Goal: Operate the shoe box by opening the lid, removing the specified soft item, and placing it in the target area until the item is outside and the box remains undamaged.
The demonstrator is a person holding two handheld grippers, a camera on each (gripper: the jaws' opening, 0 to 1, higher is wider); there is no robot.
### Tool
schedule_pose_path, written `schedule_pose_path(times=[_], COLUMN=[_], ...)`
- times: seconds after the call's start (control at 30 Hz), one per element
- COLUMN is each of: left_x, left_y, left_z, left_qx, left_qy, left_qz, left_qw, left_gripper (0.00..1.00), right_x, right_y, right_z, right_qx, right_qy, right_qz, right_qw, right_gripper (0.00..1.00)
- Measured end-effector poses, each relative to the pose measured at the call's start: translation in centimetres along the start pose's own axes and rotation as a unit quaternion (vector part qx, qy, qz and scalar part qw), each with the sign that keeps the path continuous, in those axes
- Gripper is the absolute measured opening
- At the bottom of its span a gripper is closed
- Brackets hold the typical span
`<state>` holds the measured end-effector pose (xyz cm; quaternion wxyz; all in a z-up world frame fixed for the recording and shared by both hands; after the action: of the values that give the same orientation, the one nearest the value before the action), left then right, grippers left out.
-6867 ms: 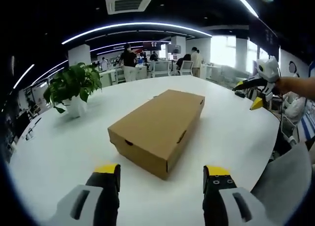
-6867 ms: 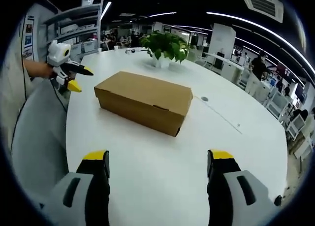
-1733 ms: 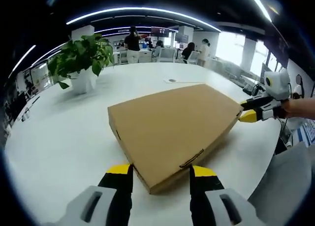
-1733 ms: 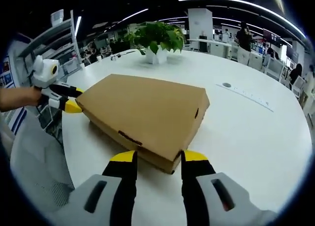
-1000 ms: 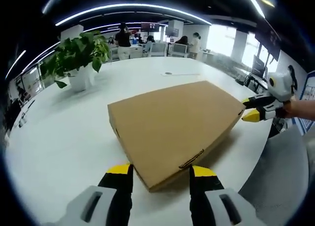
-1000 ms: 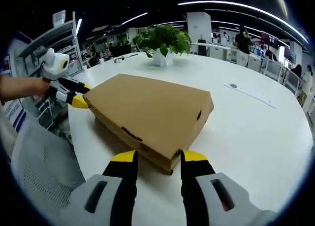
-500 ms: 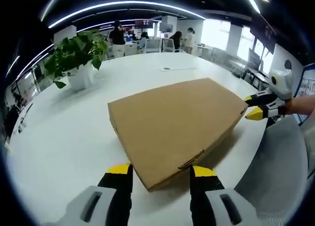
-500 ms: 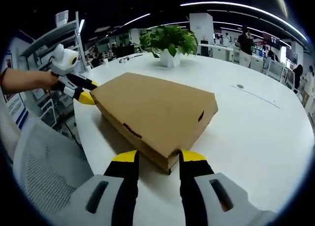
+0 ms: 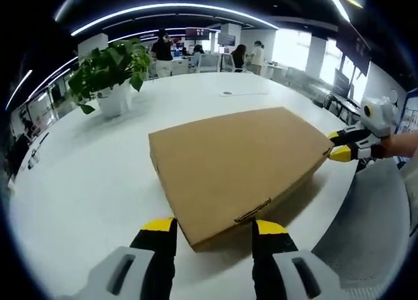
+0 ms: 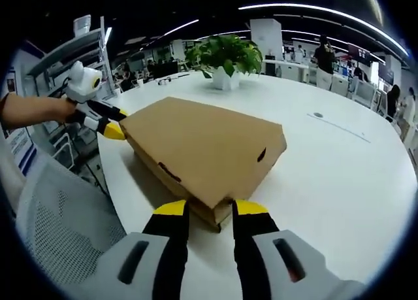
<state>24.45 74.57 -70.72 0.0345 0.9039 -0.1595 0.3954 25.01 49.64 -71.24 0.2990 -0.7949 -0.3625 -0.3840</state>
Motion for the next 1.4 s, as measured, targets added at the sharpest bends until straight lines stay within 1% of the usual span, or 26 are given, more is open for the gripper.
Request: schedule_pose_path(times=[0.1, 0.33, 0.47, 0.6, 0.73, 0.87, 1.03, 1.27, 1.4], left_x=[-0.1, -0.2, 0.0, 0.4, 1.0, 1.7, 2.4, 3.7, 4.7], left_y=[0.3, 0.5, 0.6, 0.7, 0.5, 0.3, 0.2, -0.1, -0.2], left_z=[-0.2, -0.8, -1.2, -1.5, -2.1, -2.7, -3.4, -4.2, -4.7], left_qx=[0.004, 0.003, 0.003, 0.005, 0.005, 0.003, 0.002, 0.003, 0.004], left_qy=[0.004, 0.003, 0.003, 0.004, 0.007, 0.01, 0.014, 0.027, 0.036], left_qz=[-0.001, -0.005, -0.009, -0.004, 0.001, 0.006, 0.016, 0.014, 0.016], left_qw=[1.0, 1.0, 1.0, 1.0, 1.0, 0.9999, 0.9998, 0.9995, 0.9992], left_gripper=[0.46, 0.47, 0.48, 0.49, 0.49, 0.49, 0.49, 0.49, 0.5], right_x=[0.0, 0.1, 0.4, 0.9, 1.6, 2.4, 3.4, 4.8, 5.7], right_y=[0.0, -0.2, -0.2, -0.5, -0.8, -1.1, -1.3, -1.5, -1.3], right_z=[0.0, 0.0, -0.2, -0.7, -1.2, -1.7, -2.2, -2.8, -3.2], right_qx=[-0.003, -0.003, 0.0, 0.0, 0.001, 0.002, 0.001, -0.001, -0.001], right_qy=[0.004, 0.003, 0.002, 0.005, 0.011, 0.014, 0.02, 0.021, 0.027], right_qz=[0.006, 0.011, 0.014, 0.007, 0.005, -0.006, -0.006, -0.017, -0.025], right_qw=[1.0, 0.9999, 0.9999, 1.0, 0.9999, 0.9999, 0.9998, 0.9996, 0.9993], right_gripper=[0.24, 0.25, 0.25, 0.25, 0.26, 0.26, 0.26, 0.28, 0.27])
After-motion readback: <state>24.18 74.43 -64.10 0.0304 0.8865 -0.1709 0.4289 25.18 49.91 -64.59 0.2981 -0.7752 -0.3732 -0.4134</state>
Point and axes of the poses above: the point that each gripper's makers call its tool centre point, and the gripper's own axes: z roughly forward along the fingers, y roughly to its right, x roughly out of its top, the point moved 1 cm from there along -z, roughly backward along the fingers, and after that the axes turned 11 degrees about x, right-handed, at the moved point
